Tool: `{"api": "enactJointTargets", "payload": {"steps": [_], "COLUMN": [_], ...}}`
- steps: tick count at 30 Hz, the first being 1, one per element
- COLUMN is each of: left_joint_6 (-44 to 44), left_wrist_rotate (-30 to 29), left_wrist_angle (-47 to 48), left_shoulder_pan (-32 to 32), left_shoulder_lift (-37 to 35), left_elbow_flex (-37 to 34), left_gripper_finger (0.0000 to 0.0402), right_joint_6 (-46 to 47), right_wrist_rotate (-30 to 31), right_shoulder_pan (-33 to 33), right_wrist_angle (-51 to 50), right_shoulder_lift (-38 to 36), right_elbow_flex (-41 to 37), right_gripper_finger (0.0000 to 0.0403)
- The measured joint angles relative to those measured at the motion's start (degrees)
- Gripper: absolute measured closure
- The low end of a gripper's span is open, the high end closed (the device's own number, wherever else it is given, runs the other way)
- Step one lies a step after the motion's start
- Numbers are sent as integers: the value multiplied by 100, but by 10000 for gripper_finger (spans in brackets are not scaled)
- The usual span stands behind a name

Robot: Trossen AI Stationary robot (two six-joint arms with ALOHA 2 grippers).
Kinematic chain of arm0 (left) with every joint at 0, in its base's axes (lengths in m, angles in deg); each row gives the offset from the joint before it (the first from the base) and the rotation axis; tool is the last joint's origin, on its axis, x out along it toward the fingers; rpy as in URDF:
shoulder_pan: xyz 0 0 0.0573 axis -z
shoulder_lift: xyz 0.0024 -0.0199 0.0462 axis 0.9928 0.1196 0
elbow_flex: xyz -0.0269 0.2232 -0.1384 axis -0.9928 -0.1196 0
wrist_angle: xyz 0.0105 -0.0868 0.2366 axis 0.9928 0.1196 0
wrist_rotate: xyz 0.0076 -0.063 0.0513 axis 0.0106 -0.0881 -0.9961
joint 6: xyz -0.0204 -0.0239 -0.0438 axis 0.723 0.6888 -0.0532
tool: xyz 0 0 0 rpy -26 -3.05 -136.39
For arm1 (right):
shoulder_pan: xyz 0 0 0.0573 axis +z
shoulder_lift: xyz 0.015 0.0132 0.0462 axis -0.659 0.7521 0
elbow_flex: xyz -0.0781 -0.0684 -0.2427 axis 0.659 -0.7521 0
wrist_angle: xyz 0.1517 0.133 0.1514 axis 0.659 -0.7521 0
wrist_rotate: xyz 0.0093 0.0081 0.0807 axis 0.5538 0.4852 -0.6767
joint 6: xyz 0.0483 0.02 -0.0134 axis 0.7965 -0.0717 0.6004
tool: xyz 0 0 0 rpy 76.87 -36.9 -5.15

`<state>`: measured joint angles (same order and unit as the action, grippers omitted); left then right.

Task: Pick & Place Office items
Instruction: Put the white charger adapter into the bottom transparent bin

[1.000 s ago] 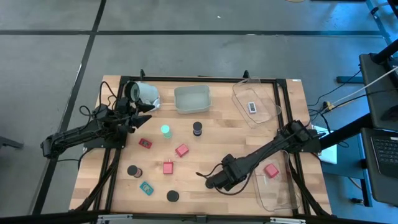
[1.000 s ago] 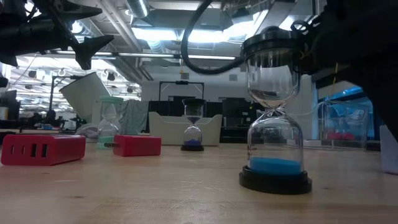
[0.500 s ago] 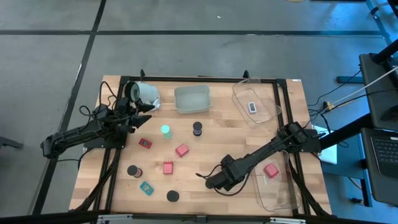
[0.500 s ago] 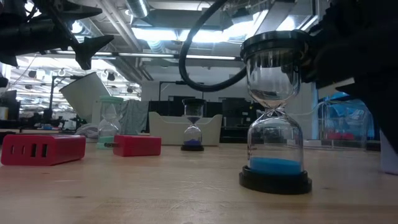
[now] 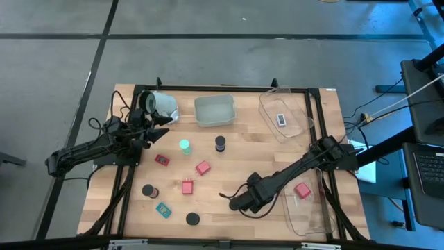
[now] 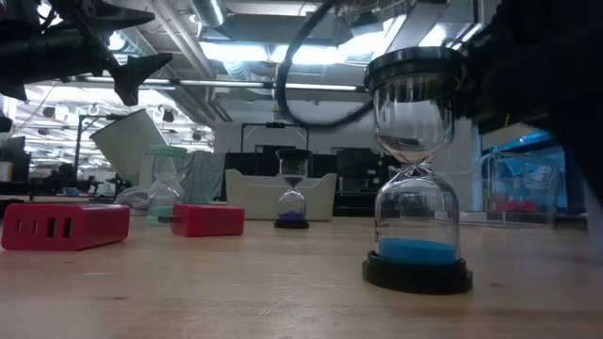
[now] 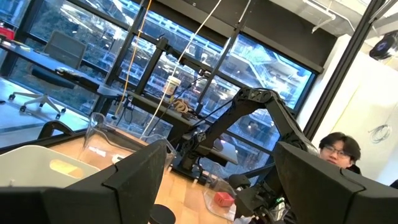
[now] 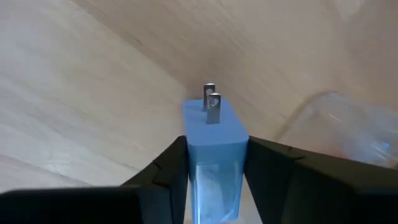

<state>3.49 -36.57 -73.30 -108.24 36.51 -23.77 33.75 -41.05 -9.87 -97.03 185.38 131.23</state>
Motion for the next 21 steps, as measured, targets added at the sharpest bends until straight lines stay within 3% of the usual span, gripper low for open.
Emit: {"api": "enactJointTargets", "payload": {"steps": [12,21], "left_joint_6": [33,274], "left_wrist_rotate": [-44,-52], "left_wrist_angle": [0,1], "left_shoulder_pan": [1,1], "left_shoulder_lift": [-2,0], "left_elbow_flex": [0,0], "left_gripper_finger": [105,105], "right_joint_6": [378,1324], "right_wrist_rotate": [1137,1275], "right_shoulder_pan": [37,587], "right_wrist_angle": [-1380,-1736], "right_shoulder_lift": [-1124,-2190], "right_elbow_flex": [593,500], "right_gripper_finger": [280,280]}}
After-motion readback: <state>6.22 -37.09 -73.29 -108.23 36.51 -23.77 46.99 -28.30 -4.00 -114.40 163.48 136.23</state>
